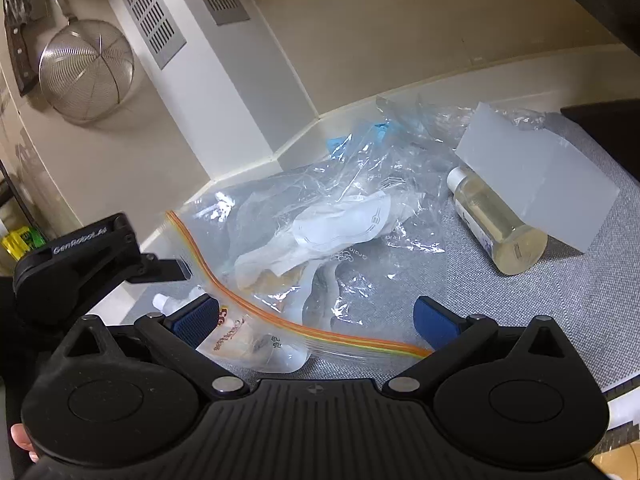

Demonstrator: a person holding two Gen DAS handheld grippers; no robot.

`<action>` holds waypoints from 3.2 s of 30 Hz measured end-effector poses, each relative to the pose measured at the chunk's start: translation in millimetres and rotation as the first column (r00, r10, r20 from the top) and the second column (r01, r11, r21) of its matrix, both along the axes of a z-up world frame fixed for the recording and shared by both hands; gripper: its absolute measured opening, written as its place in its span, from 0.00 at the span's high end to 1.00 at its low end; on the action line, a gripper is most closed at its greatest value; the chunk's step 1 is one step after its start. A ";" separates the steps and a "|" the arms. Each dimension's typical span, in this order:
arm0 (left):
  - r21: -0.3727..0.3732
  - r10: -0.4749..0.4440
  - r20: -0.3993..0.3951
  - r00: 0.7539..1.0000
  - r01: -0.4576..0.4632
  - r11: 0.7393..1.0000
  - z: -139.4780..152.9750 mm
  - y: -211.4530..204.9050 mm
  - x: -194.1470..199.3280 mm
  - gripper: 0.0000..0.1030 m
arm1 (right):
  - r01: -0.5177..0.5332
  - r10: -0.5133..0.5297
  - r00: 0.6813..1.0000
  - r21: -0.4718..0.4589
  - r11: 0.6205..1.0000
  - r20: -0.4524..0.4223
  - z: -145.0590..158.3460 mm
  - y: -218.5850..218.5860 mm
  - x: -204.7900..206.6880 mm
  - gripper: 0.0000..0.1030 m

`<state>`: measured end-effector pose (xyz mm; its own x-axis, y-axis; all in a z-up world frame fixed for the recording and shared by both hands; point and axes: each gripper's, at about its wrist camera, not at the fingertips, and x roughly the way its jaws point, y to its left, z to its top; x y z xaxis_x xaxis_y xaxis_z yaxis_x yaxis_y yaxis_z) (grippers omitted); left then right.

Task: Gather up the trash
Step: 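Grasp the clear zip-lock bag with the right tool while the left tool grasps the white drink pouch, then lift the bag in the right tool and the pouch in the left tool off the mat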

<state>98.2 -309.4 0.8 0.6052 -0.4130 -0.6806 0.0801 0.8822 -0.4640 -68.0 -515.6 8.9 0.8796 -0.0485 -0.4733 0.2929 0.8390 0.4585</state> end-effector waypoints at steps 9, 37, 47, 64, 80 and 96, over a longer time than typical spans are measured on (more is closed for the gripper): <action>0.028 -0.046 0.037 0.998 0.045 0.999 5.3 -6.2 -15.9 0.81 | 0.024 -0.030 0.998 0.128 0.991 0.047 -9.9 -17.4 -10.1 0.58; 0.023 -0.014 0.218 0.976 0.009 1.000 65.1 94.6 -152.2 0.94 | -0.037 0.037 0.994 0.000 0.999 0.100 16.9 38.7 -114.7 0.97; 0.031 -0.034 0.053 0.998 0.033 0.999 23.9 97.7 -147.3 0.94 | 0.039 -0.040 0.999 0.177 0.983 -0.001 -4.1 15.0 -160.3 0.74; 0.031 -0.108 0.015 0.994 0.108 0.994 3.5 74.7 -134.3 0.57 | 0.143 -0.150 0.987 0.108 0.984 0.057 -6.0 7.8 -156.2 0.48; -0.042 -0.083 0.171 0.982 0.091 0.995 67.8 113.2 -182.1 0.90 | 0.106 -0.089 0.975 -0.073 0.992 0.205 38.1 34.2 -192.6 0.97; 0.007 -0.055 0.224 0.973 0.055 0.998 84.9 198.4 -287.5 0.90 | -0.125 0.173 0.952 -0.193 0.973 0.254 75.5 97.7 -271.2 0.97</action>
